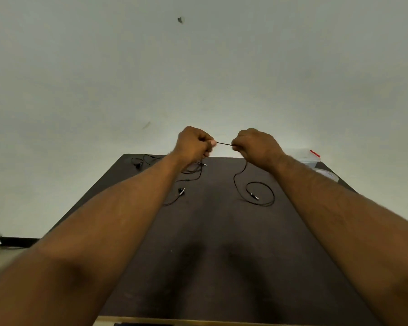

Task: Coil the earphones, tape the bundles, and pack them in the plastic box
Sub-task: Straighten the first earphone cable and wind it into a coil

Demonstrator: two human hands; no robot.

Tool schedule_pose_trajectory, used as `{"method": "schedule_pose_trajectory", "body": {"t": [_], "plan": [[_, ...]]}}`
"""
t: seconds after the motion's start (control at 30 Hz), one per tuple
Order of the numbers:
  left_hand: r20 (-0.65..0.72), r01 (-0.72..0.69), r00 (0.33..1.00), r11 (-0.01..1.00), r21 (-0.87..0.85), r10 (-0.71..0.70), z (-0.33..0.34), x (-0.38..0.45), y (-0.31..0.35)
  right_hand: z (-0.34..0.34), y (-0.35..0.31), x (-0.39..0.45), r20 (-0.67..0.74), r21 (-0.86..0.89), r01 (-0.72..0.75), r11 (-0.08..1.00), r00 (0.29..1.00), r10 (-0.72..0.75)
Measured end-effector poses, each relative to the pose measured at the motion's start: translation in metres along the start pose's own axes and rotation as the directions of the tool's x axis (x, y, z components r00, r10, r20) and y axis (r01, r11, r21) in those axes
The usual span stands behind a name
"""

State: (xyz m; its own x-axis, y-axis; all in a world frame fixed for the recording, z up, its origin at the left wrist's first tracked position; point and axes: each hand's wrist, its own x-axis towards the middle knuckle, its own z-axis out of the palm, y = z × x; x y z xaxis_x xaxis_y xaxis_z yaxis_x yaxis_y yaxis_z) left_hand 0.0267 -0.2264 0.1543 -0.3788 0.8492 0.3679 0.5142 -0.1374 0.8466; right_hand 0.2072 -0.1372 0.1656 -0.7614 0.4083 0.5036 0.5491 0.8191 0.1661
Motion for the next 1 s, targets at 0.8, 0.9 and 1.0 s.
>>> {"method": "schedule_pose_trajectory", "body": {"t": [0.8, 0.9, 1.0], "plan": [[-0.381, 0.211, 0.903, 0.977, -0.002, -0.196, -0.142, -0.002, -0.098, 0.011, 0.058, -0.044, -0.02, 0.008, -0.144, 0.99, 0.989, 0.144], [-0.401, 0.207, 0.896, 0.978, -0.006, -0.192, -0.143, -0.002, -0.098, 0.011, 0.058, -0.043, -0.012, 0.019, -0.156, 0.988, 0.988, 0.157], [-0.343, 0.279, 0.91, 0.956, 0.09, -0.234, -0.138, -0.004, -0.095, 0.016, 0.051, -0.04, -0.027, 0.086, -0.206, 0.975, 0.978, 0.209]]}}
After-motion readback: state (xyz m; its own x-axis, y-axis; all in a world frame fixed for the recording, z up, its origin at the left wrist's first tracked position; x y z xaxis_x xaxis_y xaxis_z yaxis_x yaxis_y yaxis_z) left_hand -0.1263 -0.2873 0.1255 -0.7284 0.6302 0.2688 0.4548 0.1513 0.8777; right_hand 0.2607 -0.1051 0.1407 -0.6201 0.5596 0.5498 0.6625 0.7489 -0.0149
